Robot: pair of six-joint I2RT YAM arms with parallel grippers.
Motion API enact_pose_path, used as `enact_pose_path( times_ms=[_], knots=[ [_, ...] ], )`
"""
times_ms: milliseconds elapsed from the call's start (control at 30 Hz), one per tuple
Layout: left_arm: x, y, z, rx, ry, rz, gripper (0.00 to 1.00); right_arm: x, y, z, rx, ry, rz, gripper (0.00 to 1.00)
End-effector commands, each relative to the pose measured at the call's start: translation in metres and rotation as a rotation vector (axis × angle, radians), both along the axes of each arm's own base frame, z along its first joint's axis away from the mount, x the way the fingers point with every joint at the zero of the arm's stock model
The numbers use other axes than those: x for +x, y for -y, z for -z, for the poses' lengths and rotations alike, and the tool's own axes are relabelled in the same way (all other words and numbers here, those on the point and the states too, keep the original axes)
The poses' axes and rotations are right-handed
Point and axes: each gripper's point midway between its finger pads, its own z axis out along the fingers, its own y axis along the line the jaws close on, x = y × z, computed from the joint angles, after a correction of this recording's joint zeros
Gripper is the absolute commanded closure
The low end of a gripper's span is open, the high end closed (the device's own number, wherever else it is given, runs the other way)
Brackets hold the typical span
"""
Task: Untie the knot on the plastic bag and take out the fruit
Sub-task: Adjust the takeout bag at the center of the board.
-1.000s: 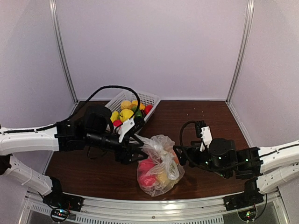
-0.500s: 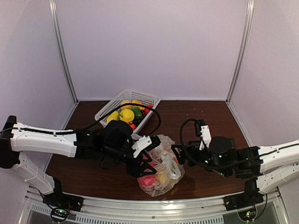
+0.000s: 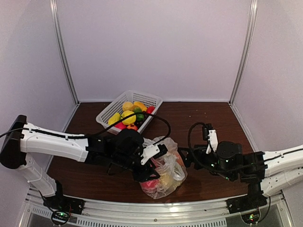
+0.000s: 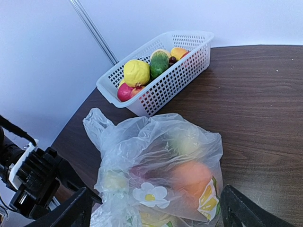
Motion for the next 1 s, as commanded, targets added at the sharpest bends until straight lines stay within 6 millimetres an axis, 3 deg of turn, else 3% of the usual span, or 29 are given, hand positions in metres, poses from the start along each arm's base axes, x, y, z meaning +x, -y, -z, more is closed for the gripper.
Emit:
enact_pose_path(
  times_ms=[0, 100, 233, 500, 800, 967],
  knots=[
    [0.006, 0.012, -0.003, 0.002, 0.012, -0.007, 0.6, 0.003, 0.003, 0.005, 0.001, -0.008, 0.02, 0.05],
    [0.006, 0.012, -0.003, 0.008, 0.007, -0.011, 0.79, 0.003, 0.003, 0.005, 0.004, -0.011, 0.017, 0.04],
    [0.009, 0.009, -0.015, -0.016, 0.028, -0.03, 0.98, 0.008, 0.002, 0.004, 0.076, -0.01, 0.007, 0.0],
    [0.011, 0.007, -0.027, -0.039, 0.051, -0.037, 1.0, 0.035, -0.016, -0.003, 0.217, -0.053, -0.048, 0.06],
    [0.012, 0.005, -0.026, -0.026, 0.06, -0.041, 1.0, 0.047, -0.069, -0.001, 0.194, -0.1, -0.148, 0.14],
    [0.013, 0.004, -0.028, -0.028, 0.066, -0.041, 1.0, 0.052, -0.085, 0.009, 0.173, -0.122, -0.166, 0.18]
  ],
)
